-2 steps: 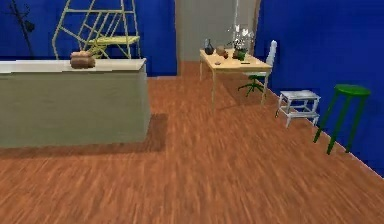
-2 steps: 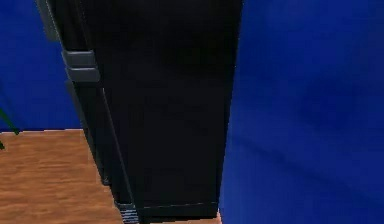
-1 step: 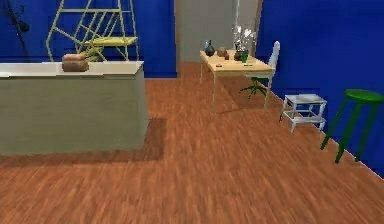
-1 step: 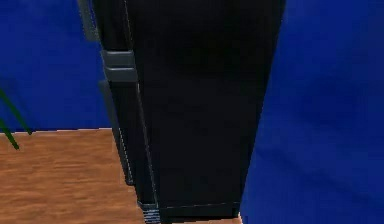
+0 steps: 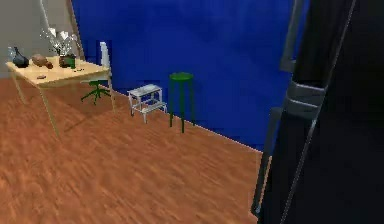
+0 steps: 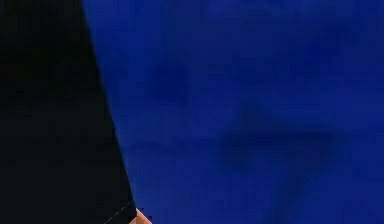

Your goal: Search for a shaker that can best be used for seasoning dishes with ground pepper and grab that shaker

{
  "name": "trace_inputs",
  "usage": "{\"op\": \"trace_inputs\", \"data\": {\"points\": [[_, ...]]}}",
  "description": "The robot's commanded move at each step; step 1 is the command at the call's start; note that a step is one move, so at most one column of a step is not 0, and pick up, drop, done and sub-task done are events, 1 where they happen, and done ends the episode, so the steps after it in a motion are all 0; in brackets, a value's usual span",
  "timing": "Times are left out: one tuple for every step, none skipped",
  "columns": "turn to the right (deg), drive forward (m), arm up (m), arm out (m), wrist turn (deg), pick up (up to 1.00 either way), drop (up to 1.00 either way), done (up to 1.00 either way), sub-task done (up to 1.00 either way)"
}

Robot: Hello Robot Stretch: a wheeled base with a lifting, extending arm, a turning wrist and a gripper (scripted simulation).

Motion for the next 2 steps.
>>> {"op": "trace_inputs", "data": {"points": [[45.0, 0.00, 0.00, 0.00, 0.0, 0.00, 0.00, 0.00, 0.00], [45.0, 0.00, 0.00, 0.00, 0.0, 0.00, 0.00, 0.00, 0.00]]}}
